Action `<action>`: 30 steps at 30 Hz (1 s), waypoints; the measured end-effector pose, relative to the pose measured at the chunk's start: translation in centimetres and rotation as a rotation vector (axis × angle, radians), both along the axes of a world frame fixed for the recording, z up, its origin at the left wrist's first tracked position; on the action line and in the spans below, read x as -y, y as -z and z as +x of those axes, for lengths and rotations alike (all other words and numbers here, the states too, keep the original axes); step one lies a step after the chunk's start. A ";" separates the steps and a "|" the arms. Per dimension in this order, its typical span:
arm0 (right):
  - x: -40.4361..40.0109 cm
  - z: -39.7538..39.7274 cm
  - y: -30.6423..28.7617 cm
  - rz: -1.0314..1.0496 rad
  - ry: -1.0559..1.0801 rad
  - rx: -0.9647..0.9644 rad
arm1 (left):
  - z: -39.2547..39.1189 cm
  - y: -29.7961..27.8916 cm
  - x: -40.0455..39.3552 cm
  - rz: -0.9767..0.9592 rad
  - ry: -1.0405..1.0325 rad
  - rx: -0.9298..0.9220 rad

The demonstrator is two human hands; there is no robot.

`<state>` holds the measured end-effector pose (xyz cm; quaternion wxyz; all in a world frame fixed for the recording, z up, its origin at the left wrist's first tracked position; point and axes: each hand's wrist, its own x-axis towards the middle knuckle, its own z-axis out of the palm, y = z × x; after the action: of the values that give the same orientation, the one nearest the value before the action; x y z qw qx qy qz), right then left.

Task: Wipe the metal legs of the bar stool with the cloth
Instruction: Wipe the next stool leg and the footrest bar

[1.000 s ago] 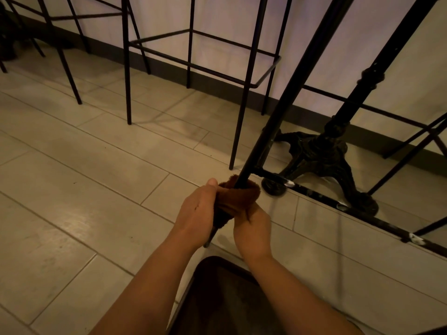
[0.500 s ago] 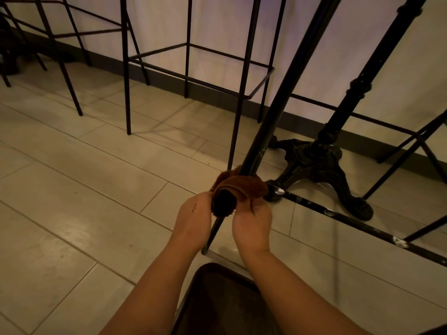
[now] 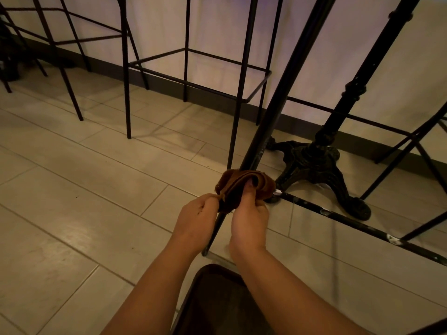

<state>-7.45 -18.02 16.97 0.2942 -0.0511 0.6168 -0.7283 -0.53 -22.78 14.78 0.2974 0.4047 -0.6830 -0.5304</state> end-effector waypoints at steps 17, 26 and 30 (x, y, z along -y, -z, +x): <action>-2.6 0.1 -1.7 -0.140 0.085 0.229 | -2.5 -4.6 -0.3 -0.085 0.006 -0.261; -9.9 -1.9 -4.6 0.082 -0.199 -0.801 | -2.9 -4.6 1.0 -0.038 -0.029 -0.203; -9.4 -4.7 -6.5 0.388 -0.256 -1.196 | -2.8 -4.5 1.3 -0.029 -0.011 -0.177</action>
<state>-12.14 -8.62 23.48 -0.0119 -0.4676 0.7838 -0.4084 -3.35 -24.09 19.28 0.3652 0.3557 -0.6595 -0.5524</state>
